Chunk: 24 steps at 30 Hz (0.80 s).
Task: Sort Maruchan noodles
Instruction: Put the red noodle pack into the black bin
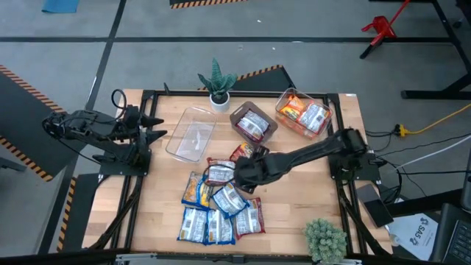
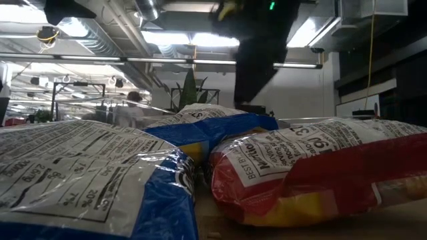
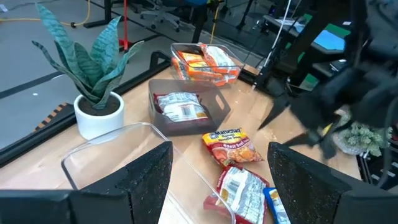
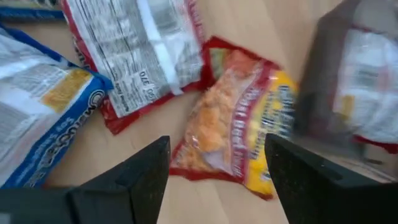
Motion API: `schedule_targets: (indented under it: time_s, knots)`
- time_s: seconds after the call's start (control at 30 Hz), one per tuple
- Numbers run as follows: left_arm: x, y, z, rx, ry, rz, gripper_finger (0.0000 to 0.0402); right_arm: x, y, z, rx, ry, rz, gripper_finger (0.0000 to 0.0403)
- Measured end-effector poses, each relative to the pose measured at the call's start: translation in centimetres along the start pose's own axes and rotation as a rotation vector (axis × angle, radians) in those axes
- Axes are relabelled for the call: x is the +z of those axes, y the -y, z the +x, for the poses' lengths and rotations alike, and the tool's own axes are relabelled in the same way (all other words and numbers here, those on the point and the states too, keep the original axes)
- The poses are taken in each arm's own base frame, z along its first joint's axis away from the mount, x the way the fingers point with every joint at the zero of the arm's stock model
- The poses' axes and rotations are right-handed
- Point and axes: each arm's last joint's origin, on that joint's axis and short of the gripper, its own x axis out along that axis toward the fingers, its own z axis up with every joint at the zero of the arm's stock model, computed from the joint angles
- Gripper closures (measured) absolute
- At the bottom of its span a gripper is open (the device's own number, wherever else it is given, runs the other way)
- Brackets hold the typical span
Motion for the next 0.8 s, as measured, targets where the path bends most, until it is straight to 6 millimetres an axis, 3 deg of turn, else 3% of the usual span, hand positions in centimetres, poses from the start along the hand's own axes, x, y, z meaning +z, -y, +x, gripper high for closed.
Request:
schedule_targets:
  time_s: [0.23, 0.4, 0.57, 0.8]
  knots:
    - [-0.1, 0.0, 0.0, -0.019, -0.017, 0.003, 0.0143, -0.8, -1.4, 4.7, 0.001, -0.113, -0.016, 0.0154]
    - [-0.1, 0.0, 0.0, -0.022, -0.021, 0.004, 0.0143, -1.4, -1.1, 7.0, -0.114, -0.156, 0.006, 0.0155]
    - [-0.1, 0.1, 0.0, -0.025, -0.023, 0.001, 0.0143, -1.3, -0.7, 7.3, -0.131, -0.168, 0.063, 0.0155]
    - [-0.1, 0.1, 0.0, -0.027, -0.023, 0.0, 0.0143, -1.1, -1.4, 5.0, -0.069, -0.144, 0.053, 0.0155]
